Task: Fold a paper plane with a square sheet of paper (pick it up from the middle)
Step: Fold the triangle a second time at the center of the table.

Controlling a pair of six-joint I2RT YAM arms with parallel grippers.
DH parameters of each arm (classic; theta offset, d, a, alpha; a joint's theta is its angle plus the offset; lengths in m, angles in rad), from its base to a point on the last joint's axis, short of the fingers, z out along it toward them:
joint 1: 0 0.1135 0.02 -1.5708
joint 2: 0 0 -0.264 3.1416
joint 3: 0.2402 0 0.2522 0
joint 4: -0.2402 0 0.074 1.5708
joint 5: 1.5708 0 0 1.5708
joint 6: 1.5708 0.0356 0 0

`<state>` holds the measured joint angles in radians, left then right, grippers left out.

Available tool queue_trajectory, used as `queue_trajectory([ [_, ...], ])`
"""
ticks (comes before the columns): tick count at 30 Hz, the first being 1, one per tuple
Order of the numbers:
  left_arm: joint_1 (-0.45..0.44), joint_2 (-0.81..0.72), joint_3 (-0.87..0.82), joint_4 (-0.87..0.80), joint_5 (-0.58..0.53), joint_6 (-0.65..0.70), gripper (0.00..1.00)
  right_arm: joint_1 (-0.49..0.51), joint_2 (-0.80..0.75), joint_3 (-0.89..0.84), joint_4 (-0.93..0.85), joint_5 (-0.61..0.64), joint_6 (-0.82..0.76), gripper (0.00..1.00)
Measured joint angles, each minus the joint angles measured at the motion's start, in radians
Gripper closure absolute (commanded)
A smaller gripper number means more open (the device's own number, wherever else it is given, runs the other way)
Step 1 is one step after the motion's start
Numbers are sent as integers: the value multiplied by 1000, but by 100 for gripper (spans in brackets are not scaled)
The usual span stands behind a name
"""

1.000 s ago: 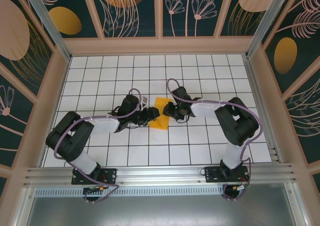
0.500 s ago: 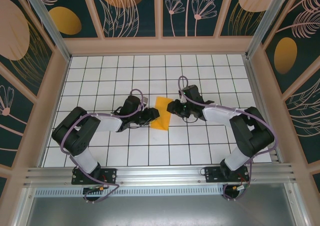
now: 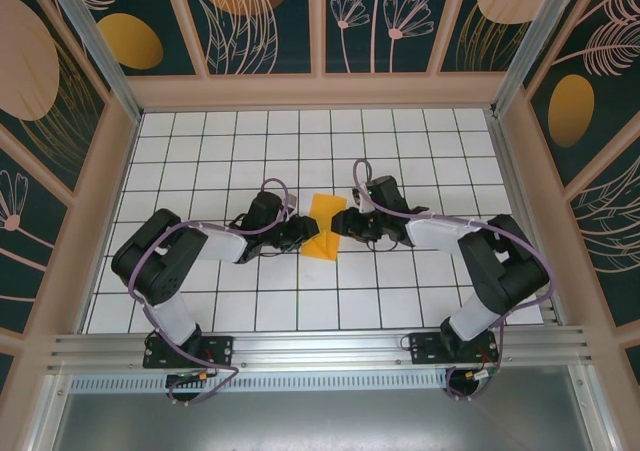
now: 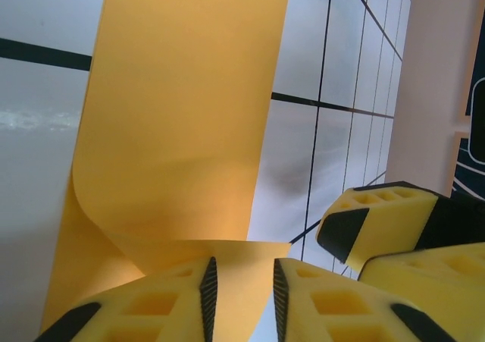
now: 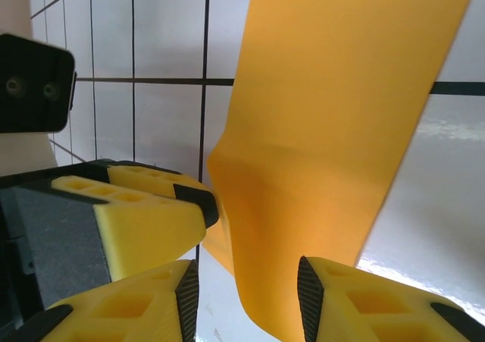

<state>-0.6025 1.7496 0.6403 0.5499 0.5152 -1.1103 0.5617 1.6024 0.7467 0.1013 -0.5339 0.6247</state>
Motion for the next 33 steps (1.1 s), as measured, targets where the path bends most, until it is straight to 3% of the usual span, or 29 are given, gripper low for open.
queue_trajectory([
  [14,0,1,0,0,0,-2,83,41,103,43,14,-37,-18,71],
  [21,0,2,0,1,1,-2,84,40,118,48,22,-28,-26,90],
  [33,-1,2,-3,119,47,-29,82,40,118,52,-15,99,-45,92],
])
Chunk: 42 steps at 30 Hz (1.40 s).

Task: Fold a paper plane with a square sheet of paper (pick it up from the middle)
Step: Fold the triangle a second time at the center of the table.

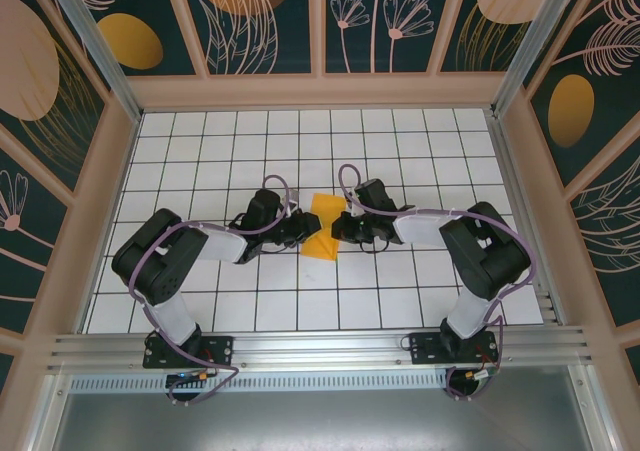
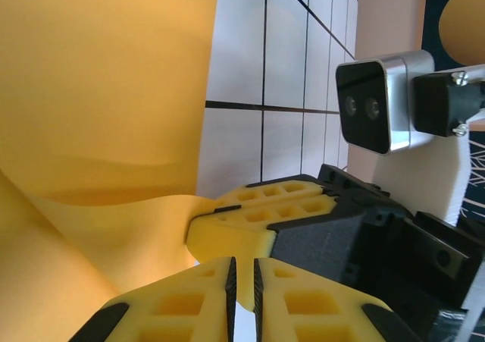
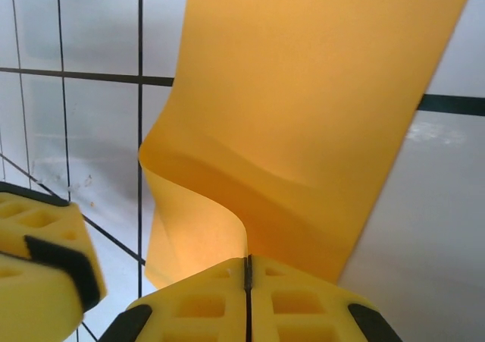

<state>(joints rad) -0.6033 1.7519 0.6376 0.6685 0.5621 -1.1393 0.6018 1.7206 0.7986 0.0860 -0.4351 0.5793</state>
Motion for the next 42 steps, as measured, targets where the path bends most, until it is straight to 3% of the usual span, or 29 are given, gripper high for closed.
queue_trajectory([
  [16,-20,45,25,11,7,0,82,-5,0,-1,-35,76,-5,91],
  [42,-22,110,61,-12,14,5,84,-5,0,0,-41,79,-24,91],
])
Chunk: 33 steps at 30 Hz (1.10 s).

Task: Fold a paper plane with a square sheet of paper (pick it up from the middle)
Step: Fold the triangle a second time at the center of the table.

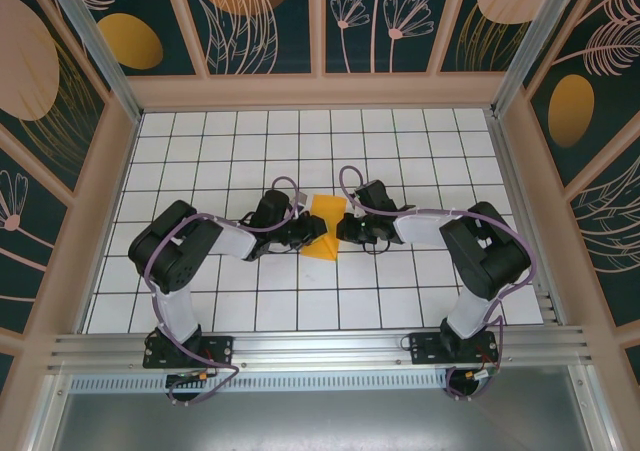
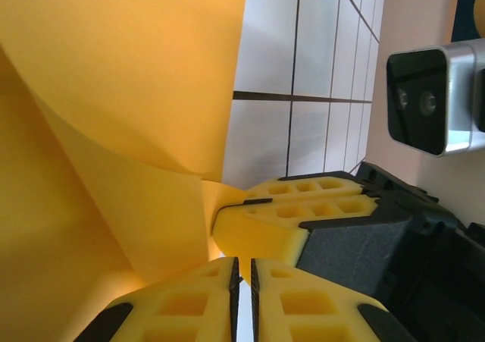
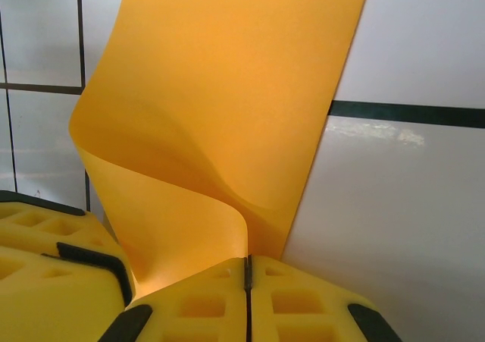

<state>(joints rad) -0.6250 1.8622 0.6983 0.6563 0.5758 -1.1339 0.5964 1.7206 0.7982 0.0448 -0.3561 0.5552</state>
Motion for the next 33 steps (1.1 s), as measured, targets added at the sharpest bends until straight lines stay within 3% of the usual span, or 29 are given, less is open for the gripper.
queue_trajectory([
  [33,0,18,8,-58,-12,19,85,-4,28,20,0,0,0,92],
])
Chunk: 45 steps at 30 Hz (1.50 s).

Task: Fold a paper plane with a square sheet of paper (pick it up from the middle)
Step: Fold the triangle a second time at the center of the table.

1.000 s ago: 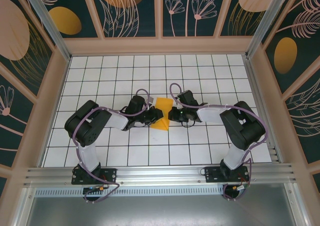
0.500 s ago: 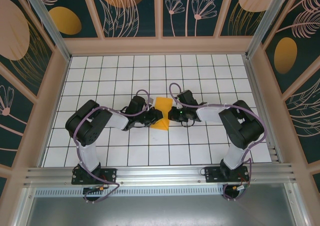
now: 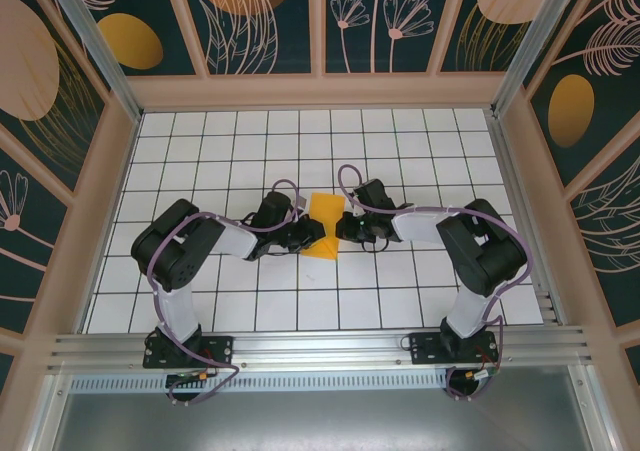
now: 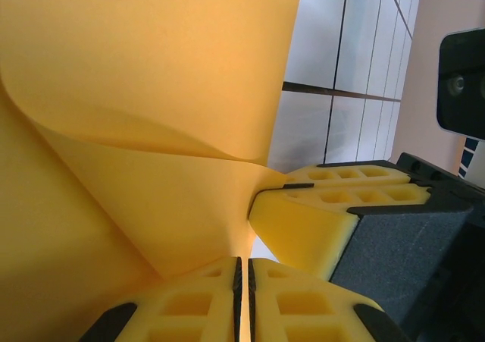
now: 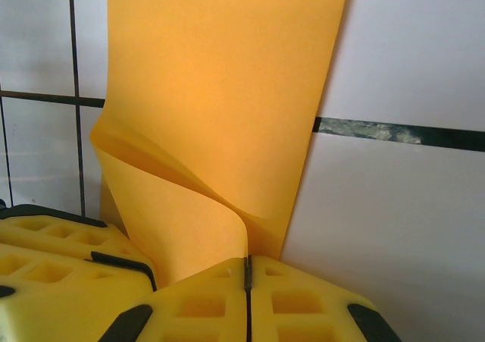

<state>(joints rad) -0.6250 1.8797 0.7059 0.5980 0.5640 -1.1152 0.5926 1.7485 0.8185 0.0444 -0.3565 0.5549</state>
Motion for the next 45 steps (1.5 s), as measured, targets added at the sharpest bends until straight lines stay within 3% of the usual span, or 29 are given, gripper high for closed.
queue_trajectory([
  [24,0,17,10,-15,-3,11,87,0,-1,0,0,1,0,92],
  [45,-11,16,59,-124,-53,14,92,0,-1,3,-6,16,0,90],
])
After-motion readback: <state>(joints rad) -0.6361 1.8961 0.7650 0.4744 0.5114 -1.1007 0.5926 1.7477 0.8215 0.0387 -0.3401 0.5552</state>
